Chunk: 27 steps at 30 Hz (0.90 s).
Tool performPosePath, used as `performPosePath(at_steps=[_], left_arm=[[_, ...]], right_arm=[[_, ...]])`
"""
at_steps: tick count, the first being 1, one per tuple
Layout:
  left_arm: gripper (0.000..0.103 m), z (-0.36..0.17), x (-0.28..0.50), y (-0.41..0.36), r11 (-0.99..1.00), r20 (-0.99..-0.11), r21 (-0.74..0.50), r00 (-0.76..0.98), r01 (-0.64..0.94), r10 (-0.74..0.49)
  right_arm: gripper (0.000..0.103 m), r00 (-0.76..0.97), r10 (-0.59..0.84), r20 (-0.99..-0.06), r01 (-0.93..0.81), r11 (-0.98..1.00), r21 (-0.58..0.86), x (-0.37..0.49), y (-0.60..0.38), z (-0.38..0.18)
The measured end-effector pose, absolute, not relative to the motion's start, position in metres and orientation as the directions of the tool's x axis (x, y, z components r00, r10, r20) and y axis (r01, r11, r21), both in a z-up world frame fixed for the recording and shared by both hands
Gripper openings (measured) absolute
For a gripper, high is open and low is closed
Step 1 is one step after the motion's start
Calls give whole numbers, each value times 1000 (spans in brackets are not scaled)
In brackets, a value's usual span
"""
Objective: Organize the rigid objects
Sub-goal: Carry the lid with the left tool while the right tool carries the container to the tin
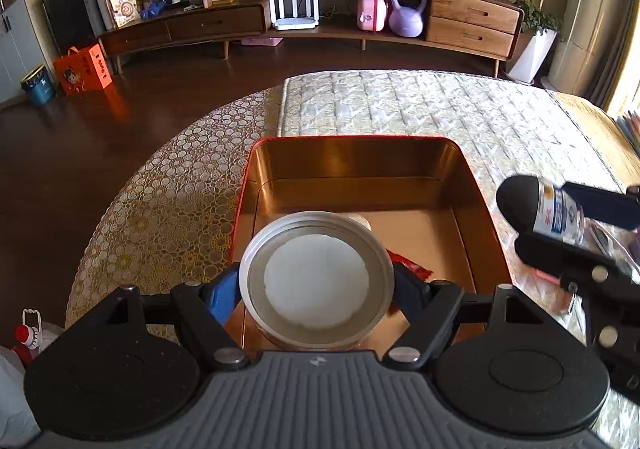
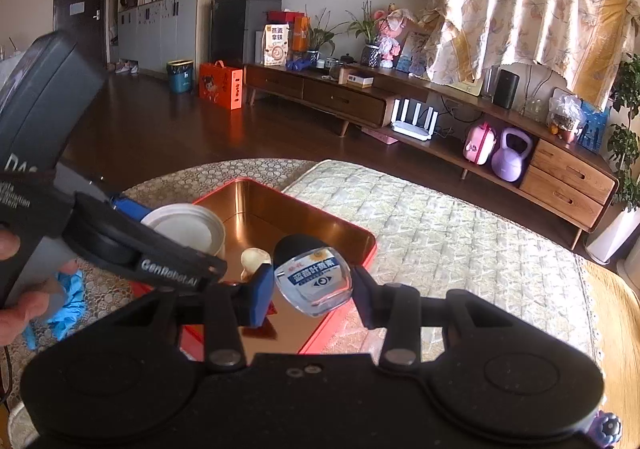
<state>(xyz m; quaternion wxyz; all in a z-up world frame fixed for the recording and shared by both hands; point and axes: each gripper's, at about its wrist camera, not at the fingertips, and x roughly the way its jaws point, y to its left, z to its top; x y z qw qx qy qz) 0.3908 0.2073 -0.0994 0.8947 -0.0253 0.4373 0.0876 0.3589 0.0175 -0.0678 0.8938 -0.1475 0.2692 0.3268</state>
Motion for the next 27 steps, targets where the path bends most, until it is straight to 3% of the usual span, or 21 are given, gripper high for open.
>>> performPosePath(at_steps=[7, 27], left_arm=[[78, -106, 435, 217, 978, -775, 47, 610, -203, 164], [78, -139, 483, 214, 985, -816, 15, 568, -170, 111]], right_arm=[[42, 625, 475, -620, -684, 715, -142, 372, 48, -93], [42, 551, 462, -694, -715, 691, -108, 379, 78, -117]])
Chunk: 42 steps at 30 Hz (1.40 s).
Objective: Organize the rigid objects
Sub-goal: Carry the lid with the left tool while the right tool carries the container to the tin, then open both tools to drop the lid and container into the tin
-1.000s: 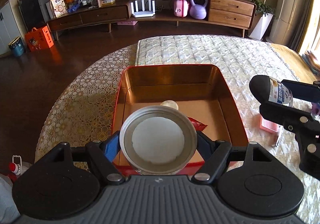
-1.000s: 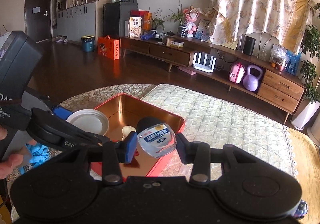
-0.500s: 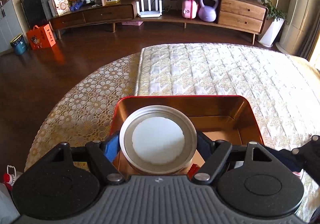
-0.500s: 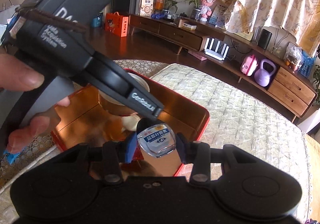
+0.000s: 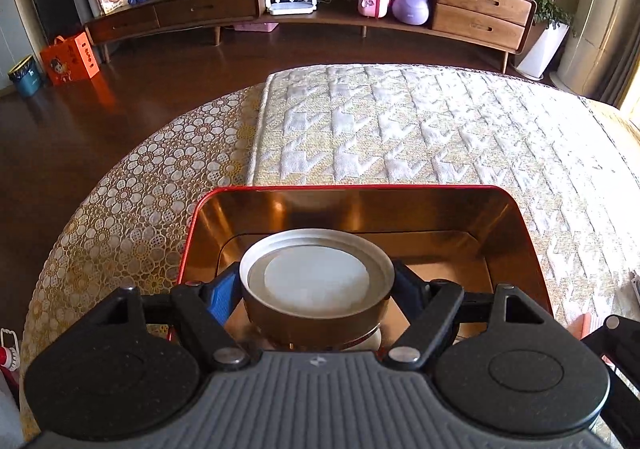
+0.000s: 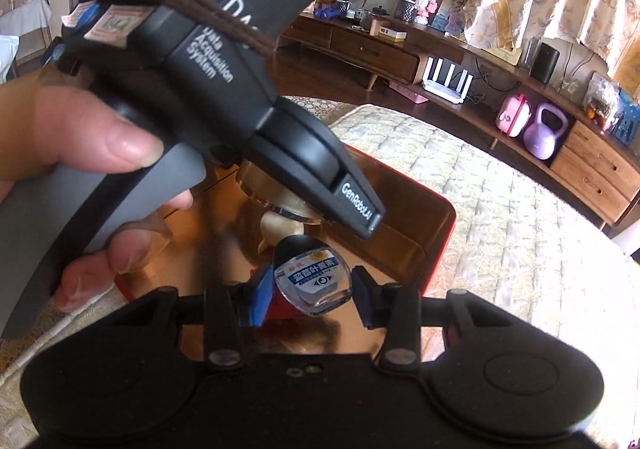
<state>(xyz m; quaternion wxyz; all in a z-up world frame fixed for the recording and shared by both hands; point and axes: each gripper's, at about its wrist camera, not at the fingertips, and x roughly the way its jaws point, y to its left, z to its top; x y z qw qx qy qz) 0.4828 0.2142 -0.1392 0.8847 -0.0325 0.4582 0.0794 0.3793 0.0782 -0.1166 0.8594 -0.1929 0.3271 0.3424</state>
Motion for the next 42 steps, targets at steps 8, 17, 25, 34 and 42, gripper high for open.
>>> performPosePath(at_steps=[8, 17, 25, 34, 42], left_arm=[[77, -140, 481, 215, 984, -816, 12, 567, -180, 114], [77, -127, 469, 212, 983, -803, -2, 586, -185, 109], [78, -108, 445, 201, 985, -786, 10, 608, -171, 113], [78, -77, 406, 188, 985, -767, 17, 630, -171, 122], [78, -52, 366, 173, 986, -740, 32, 659, -165, 134]], right_arm=[[45, 541, 472, -696, -705, 705, -70, 388, 74, -113], [52, 544, 493, -679, -695, 719, -34, 385, 57, -102], [59, 554, 498, -667, -684, 729, -23, 371, 42, -86], [73, 566, 519, -640, -669, 743, 11, 341, 16, -61], [84, 572, 547, -611, -653, 754, 64, 313, -15, -36]])
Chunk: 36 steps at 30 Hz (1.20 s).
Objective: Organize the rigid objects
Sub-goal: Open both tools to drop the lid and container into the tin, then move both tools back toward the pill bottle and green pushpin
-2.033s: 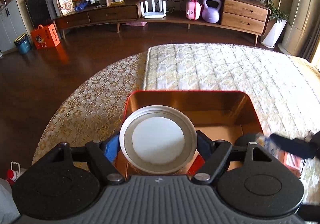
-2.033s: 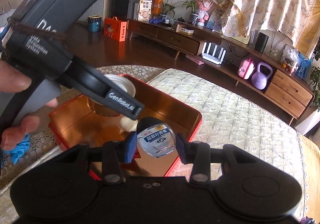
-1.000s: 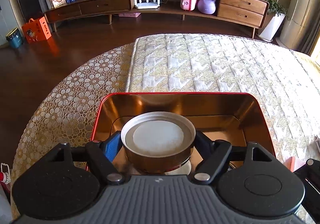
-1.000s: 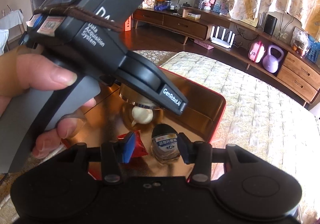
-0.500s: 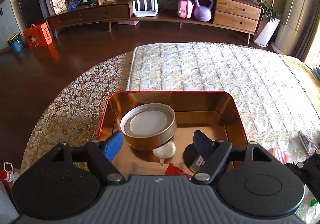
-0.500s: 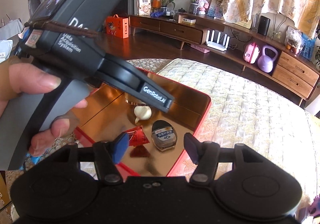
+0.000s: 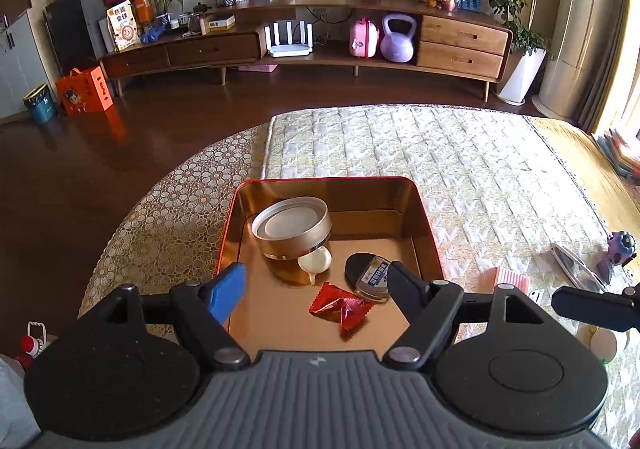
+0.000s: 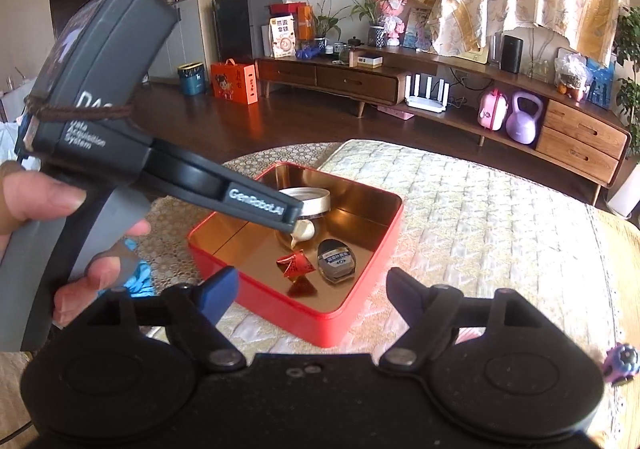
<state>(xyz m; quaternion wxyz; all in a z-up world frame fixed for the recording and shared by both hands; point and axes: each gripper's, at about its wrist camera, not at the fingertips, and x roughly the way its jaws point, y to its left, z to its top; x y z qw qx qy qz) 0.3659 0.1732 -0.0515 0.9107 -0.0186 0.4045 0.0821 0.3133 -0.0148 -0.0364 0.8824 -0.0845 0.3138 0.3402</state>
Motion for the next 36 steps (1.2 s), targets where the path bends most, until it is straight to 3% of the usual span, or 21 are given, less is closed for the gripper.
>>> performPosePath(at_steps=[18, 36], left_arm=[[83, -12, 271, 135, 990, -679, -2, 727, -143, 103], [83, -5, 184, 84, 995, -613, -53, 789, -83, 33]], right_arm=[[103, 658, 538, -527, -535, 826, 175, 255, -100, -9], [103, 689, 522, -502, -481, 848, 222, 198, -151, -14]])
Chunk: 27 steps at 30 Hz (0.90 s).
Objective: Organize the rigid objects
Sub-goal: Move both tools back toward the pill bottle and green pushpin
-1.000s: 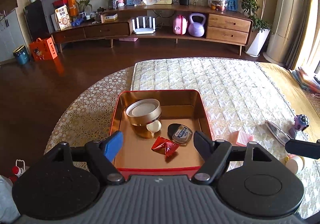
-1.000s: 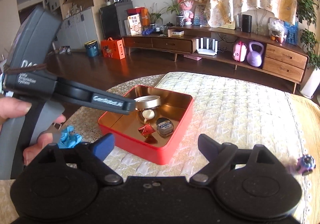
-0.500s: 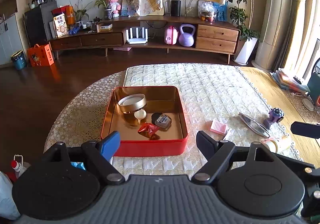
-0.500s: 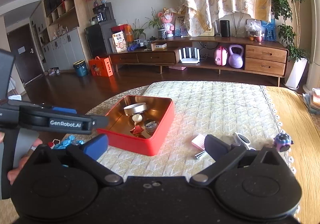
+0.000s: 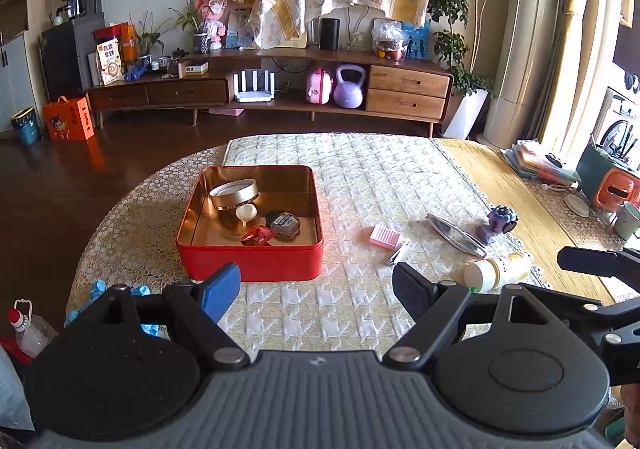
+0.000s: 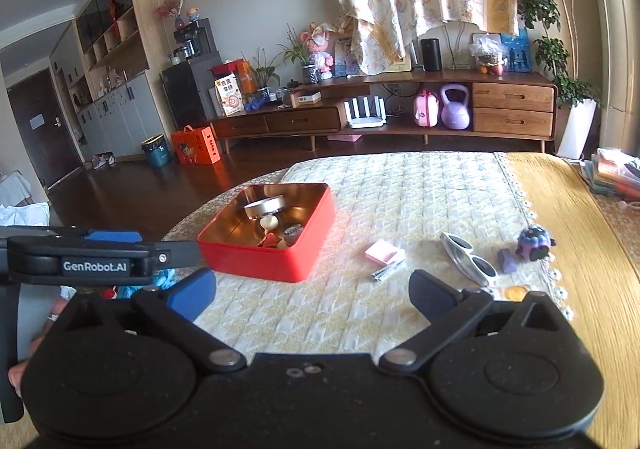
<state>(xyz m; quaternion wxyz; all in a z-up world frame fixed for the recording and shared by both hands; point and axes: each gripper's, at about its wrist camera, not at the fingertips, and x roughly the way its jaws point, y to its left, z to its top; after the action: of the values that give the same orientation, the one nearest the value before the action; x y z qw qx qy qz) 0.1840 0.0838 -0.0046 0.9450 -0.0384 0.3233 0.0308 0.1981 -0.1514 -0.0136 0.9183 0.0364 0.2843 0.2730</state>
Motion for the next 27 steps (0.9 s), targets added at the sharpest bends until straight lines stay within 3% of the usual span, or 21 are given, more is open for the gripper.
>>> performPosePath(at_steps=[14, 27], left_arm=[[83, -34, 169, 20, 998, -614, -70, 788, 2, -45], [83, -92, 213, -40, 996, -656, -29, 751, 82, -81]], right_arm=[[103, 735, 430, -524, -409, 898, 163, 180, -210, -38], [103, 754, 318, -575, -289, 946, 144, 242, -258, -72]])
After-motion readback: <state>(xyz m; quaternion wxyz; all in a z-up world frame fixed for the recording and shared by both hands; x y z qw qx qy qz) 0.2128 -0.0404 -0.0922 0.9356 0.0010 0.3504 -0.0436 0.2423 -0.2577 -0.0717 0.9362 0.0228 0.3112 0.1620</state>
